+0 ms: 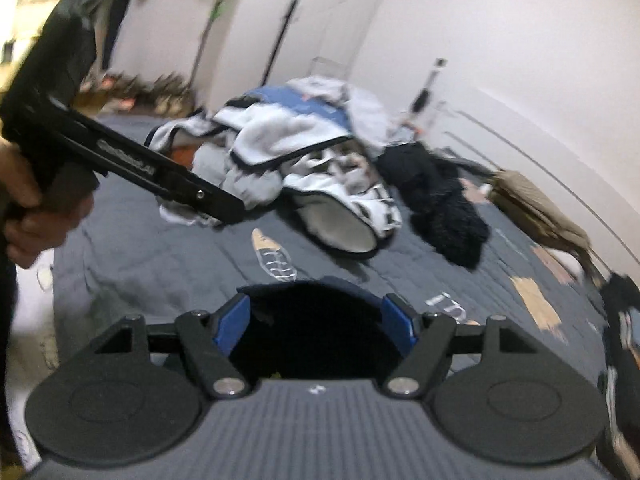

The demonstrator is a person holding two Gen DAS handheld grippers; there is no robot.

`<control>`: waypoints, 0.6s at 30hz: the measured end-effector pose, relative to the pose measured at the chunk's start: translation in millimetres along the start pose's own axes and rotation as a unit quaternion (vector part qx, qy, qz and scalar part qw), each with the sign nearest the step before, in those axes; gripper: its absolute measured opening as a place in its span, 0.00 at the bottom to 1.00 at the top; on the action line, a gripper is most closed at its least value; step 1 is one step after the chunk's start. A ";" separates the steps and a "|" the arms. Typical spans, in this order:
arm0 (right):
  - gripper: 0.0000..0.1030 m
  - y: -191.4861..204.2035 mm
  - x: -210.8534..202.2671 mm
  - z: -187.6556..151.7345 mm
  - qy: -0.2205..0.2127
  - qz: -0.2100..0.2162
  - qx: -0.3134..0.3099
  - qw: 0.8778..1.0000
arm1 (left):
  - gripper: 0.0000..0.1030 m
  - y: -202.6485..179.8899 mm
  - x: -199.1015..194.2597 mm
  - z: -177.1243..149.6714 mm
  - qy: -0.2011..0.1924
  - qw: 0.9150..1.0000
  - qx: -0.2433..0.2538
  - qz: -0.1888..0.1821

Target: Fold clothes

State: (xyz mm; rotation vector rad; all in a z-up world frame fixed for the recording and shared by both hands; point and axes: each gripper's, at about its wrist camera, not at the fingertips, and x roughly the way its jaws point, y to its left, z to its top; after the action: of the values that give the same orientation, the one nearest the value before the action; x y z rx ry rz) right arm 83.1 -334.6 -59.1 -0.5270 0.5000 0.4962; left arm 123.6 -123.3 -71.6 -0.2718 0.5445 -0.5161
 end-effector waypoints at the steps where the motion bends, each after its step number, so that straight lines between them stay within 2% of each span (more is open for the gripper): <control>1: 0.70 1.3 7.9 3.1 0.000 0.014 -0.008 1.000 | 0.78 2.0 -0.6 0.8 -0.001 1.000 -0.004 0.000; 4: 0.78 2.9 24.4 8.2 -0.020 0.042 -0.018 0.999 | 0.78 3.9 -1.6 1.9 -0.003 1.000 -0.007 -0.001; 8: 0.78 19.2 52.3 0.0 0.020 0.031 -0.065 0.997 | 0.78 7.8 1.0 1.2 -0.001 1.000 -0.018 0.001; 9: 0.70 20.7 58.6 -4.2 0.032 0.021 -0.070 0.997 | 0.78 9.0 1.3 1.2 -0.001 1.000 -0.021 0.004; 10: 0.50 18.8 63.6 -7.5 0.042 0.012 -0.063 0.997 | 0.78 10.0 1.5 1.0 0.000 1.000 -0.023 0.006; 12: 0.20 6.3 62.7 -13.9 0.047 -0.008 -0.024 0.999 | 0.78 12.0 2.6 1.7 0.001 1.000 -0.025 0.009; 15: 0.16 -23.7 47.9 -23.4 0.036 -0.042 0.067 0.996 | 0.77 11.3 4.7 0.9 0.005 1.000 -0.020 0.010; 16: 0.15 -33.9 42.1 -26.7 0.031 -0.054 0.097 0.993 | 0.77 10.3 5.7 0.5 0.007 1.000 -0.018 0.010; 18: 0.14 -59.0 10.6 -36.9 -0.006 -0.100 0.161 0.982 | 0.77 8.2 7.8 -0.8 0.010 1.000 -0.013 0.010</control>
State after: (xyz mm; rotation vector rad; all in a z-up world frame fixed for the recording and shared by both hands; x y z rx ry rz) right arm 112.5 -397.1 -72.5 -0.2597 0.4983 0.2200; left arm 132.1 -120.7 -78.7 -0.2859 0.5733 -0.4939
